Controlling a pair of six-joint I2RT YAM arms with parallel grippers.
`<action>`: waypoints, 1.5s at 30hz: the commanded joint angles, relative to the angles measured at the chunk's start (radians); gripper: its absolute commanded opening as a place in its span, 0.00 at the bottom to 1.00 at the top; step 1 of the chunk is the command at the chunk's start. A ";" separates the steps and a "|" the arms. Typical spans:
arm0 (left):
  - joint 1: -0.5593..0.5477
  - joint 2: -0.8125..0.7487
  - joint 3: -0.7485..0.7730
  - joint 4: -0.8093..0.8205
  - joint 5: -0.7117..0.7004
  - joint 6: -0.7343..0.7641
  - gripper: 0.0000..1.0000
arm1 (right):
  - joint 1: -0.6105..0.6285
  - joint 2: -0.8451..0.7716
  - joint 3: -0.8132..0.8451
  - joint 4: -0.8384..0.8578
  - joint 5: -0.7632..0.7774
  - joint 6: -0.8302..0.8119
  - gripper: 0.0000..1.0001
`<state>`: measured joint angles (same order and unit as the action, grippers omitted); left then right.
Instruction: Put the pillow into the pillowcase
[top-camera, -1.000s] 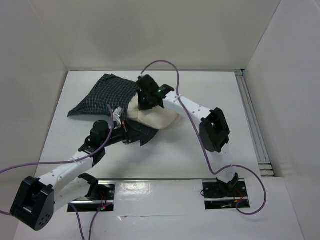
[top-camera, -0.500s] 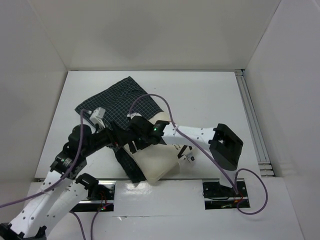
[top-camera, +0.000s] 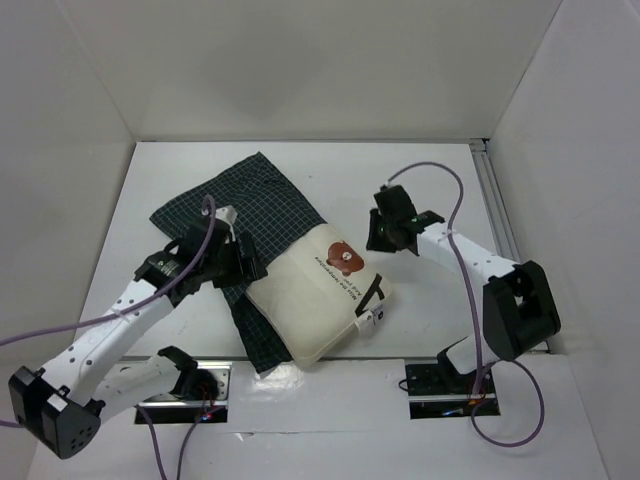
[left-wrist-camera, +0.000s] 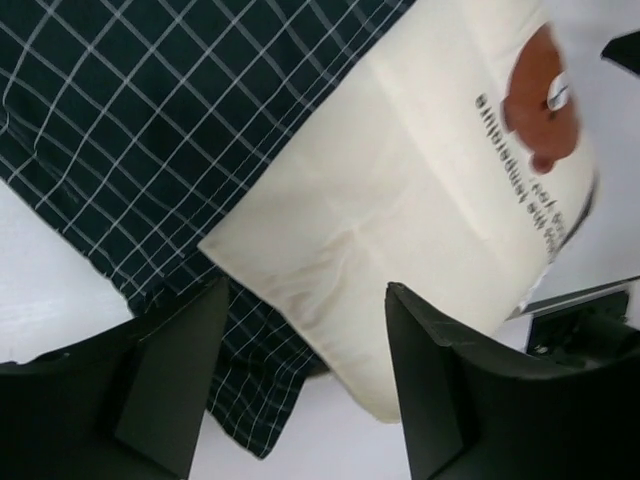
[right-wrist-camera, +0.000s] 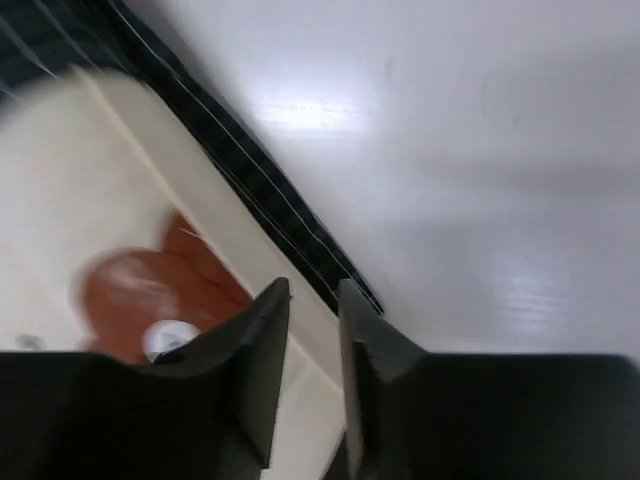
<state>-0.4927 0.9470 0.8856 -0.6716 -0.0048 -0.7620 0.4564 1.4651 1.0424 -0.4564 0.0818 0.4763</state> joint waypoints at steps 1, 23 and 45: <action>-0.058 0.051 0.067 -0.075 -0.070 0.003 0.75 | 0.008 0.002 -0.111 0.053 -0.109 0.033 0.30; -0.400 0.435 0.251 -0.192 -0.262 -0.088 1.00 | 0.252 -0.006 -0.128 0.168 -0.174 0.147 0.76; -0.347 0.491 0.404 -0.289 -0.399 -0.113 0.00 | 0.249 0.006 -0.185 0.358 -0.314 0.027 0.94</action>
<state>-0.8726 1.6062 1.2716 -0.9833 -0.4454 -0.9657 0.6792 1.4208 0.7959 -0.2001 -0.2050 0.5705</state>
